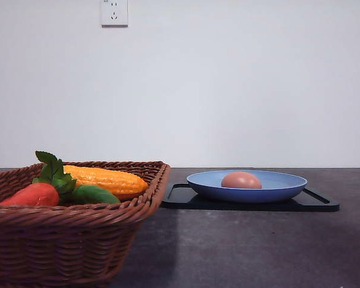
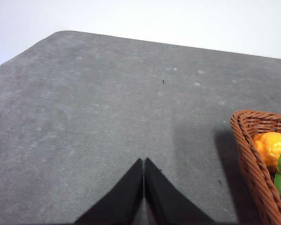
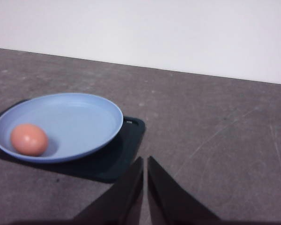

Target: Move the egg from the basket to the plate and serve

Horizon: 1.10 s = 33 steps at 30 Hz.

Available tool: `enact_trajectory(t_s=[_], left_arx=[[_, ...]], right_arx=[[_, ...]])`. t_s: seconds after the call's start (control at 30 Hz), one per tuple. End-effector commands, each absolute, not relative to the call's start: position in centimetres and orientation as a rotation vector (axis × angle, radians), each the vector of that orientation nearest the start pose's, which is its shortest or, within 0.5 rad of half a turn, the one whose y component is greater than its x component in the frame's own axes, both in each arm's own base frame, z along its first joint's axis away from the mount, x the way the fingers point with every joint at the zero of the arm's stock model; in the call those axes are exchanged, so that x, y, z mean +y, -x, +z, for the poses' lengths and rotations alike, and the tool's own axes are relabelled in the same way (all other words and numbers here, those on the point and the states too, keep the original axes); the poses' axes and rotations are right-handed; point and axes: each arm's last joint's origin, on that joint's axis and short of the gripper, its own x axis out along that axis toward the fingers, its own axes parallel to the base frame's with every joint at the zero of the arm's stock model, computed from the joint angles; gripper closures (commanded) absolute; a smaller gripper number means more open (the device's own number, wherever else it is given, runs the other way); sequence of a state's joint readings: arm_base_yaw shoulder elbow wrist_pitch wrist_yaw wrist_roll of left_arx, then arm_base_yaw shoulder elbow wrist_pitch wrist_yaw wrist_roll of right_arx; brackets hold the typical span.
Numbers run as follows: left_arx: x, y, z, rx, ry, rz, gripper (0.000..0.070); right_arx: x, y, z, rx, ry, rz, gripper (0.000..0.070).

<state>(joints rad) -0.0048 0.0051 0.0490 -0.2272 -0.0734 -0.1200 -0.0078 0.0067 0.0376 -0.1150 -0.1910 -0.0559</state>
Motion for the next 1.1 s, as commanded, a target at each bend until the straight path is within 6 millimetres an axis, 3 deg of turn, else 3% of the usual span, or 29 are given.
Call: enact_trajectory(t_s=[0.0,0.2,1.07], left_arx=[[0.2,-9.4,14.9,0.213,0.115,0.079,0.07],[0.2,-9.4,14.9,0.213,0.115,0.079,0.07],[0.2,-9.4,14.9,0.212,0.115,0.079,0.07]], right_arx=[[0.5,-9.6,16.1,0.078,0.052,0.189,0.07],[0.6,-9.5,15.0,0.152,0.032,0.229,0.07],[0.6,-9.6,15.1,0.146,0.029,0.228,0.07]])
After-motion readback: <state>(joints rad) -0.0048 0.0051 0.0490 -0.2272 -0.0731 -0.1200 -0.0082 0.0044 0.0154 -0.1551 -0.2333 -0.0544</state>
